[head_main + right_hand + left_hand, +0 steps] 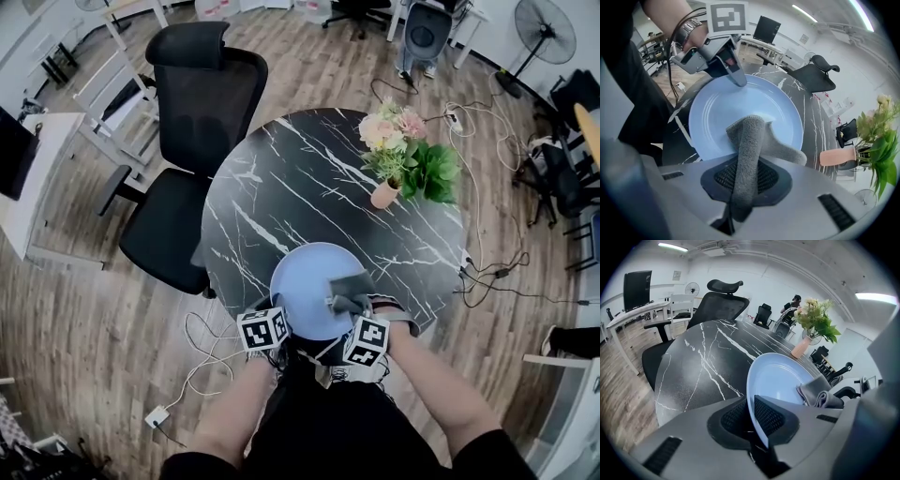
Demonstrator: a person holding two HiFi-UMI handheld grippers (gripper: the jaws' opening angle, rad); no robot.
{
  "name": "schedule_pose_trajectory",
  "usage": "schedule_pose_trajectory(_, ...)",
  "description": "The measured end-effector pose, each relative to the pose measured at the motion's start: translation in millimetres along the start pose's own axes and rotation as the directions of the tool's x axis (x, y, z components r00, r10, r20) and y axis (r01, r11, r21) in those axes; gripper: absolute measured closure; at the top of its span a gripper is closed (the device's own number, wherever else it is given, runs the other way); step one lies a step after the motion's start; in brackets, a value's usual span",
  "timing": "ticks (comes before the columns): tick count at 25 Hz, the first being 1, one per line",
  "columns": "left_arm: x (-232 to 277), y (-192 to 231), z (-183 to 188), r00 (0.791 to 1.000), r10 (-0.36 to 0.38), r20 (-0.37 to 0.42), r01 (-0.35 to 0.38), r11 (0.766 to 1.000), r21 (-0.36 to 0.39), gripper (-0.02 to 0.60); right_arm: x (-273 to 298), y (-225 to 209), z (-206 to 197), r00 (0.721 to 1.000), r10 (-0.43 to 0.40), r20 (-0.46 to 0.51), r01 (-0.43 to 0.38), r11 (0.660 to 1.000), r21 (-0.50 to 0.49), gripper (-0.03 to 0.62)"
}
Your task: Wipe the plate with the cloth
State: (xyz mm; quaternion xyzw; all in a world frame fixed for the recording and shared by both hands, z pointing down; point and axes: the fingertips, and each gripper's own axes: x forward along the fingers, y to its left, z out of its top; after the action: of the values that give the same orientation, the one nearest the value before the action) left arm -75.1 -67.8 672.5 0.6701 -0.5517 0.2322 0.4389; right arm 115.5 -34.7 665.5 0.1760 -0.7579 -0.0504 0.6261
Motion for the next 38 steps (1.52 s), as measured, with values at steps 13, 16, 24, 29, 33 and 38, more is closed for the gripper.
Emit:
schedule_pose_trajectory(13, -0.9, 0.1, 0.9, 1.000, -0.003, 0.015, 0.004, 1.000, -0.019, 0.526, -8.8, 49.0, 28.3, 0.994, 0.100, 0.037, -0.099, 0.994, -0.036, 0.536)
schedule_pose_trajectory(16, -0.4, 0.0, -0.4, 1.000, -0.008, 0.012, 0.008, 1.000, -0.024, 0.526, -8.1, 57.7, 41.7, 0.991, 0.122, 0.052, -0.119, 0.992, -0.053, 0.536)
schedule_pose_trajectory(24, -0.2, -1.0, 2.7, 0.999, -0.028, 0.017, 0.029, 0.999, -0.040, 0.527, 3.2, 70.1, 67.3, 0.988, 0.139, 0.066, -0.134, 0.988, -0.073, 0.536)
schedule_pose_trajectory(29, 0.1, -0.3, 0.9, 0.999, -0.049, 0.006, 0.049, 0.998, -0.040, 0.528, 8.2, 61.9, 76.8, 0.988, 0.113, 0.101, -0.115, 0.993, 0.016, 0.534)
schedule_pose_trajectory(33, 1.4, -0.4, 1.6, 0.998, -0.070, 0.002, 0.070, 0.996, -0.049, 0.529, 7.7, 33.2, 87.6, 0.988, -0.013, 0.155, -0.020, 0.977, 0.214, 0.534)
schedule_pose_trajectory(38, 2.0, -0.5, -0.4, 0.996, -0.091, -0.016, 0.090, 0.995, -0.053, 0.531, 9.8, 10.4, 100.4, 0.980, -0.040, 0.197, -0.040, 0.923, 0.384, 0.534)
